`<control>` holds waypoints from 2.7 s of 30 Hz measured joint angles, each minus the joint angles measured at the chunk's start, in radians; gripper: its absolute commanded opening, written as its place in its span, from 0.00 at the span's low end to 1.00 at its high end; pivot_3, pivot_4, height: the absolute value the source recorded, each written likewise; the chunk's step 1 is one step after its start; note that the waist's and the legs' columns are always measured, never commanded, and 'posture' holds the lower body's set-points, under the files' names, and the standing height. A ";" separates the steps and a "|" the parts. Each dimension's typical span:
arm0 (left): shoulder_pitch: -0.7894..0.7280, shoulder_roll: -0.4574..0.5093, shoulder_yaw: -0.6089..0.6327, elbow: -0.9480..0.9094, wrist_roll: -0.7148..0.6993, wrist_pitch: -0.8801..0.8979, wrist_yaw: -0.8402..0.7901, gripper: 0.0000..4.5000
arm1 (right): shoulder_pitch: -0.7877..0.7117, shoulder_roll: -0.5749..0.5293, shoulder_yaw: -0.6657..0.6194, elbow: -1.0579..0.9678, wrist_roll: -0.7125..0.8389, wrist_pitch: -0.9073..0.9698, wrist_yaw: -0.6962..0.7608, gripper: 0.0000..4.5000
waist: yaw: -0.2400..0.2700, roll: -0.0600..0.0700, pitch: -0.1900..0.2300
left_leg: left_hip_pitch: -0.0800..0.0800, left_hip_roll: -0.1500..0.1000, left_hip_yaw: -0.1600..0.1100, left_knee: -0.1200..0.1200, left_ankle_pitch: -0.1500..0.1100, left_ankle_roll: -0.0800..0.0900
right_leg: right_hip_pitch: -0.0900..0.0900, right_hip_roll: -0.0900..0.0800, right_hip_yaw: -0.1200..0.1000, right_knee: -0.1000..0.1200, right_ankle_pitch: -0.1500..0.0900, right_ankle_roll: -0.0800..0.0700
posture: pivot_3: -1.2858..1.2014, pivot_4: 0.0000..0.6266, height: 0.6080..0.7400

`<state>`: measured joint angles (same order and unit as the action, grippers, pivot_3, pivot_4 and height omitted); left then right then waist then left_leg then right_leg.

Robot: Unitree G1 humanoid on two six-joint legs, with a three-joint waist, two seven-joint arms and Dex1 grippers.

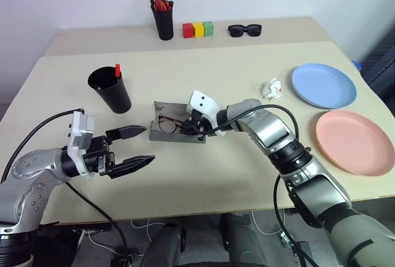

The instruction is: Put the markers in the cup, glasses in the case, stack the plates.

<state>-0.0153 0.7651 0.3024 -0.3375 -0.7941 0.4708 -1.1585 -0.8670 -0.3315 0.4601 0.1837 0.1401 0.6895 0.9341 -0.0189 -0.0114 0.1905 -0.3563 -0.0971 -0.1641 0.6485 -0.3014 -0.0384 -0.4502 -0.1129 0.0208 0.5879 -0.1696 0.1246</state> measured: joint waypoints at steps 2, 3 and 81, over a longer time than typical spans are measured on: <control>0.000 0.000 0.000 0.000 0.000 -0.001 0.000 1.00 | 0.000 0.001 0.000 0.001 -0.004 0.000 -0.003 0.80 | 0.000 0.000 0.000 | 0.000 0.000 0.000 0.000 0.000 0.000 | 0.000 0.000 0.000 0.000 0.000 0.000 | 0.52 0.24 1.00; 0.000 0.000 0.000 0.000 0.000 -0.001 0.000 1.00 | 0.000 0.002 -0.002 0.001 -0.006 0.000 -0.007 0.93 | 0.000 0.000 0.000 | 0.000 0.000 0.000 0.000 0.000 0.000 | 0.000 0.000 0.000 0.000 0.000 0.000 | 0.52 0.24 1.00; -0.573 -0.276 -0.316 0.315 0.401 0.523 0.322 0.00 | 0.371 -0.163 -0.476 -0.339 0.264 -0.164 -0.187 1.00 | 0.006 -0.001 0.000 | 0.001 -0.001 0.001 0.003 0.001 -0.002 | 0.004 0.001 0.001 -0.006 0.006 0.003 | 0.52 0.24 1.00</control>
<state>-0.5884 0.4895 -0.0139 -0.0220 -0.3931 0.9935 -0.8364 -0.4963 -0.4942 -0.0155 -0.1558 0.4045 0.5259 0.7472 -0.0133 -0.0120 0.1901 -0.3554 -0.0977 -0.1629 0.6513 -0.3002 -0.0401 -0.4457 -0.1120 0.0213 0.5822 -0.1639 0.1272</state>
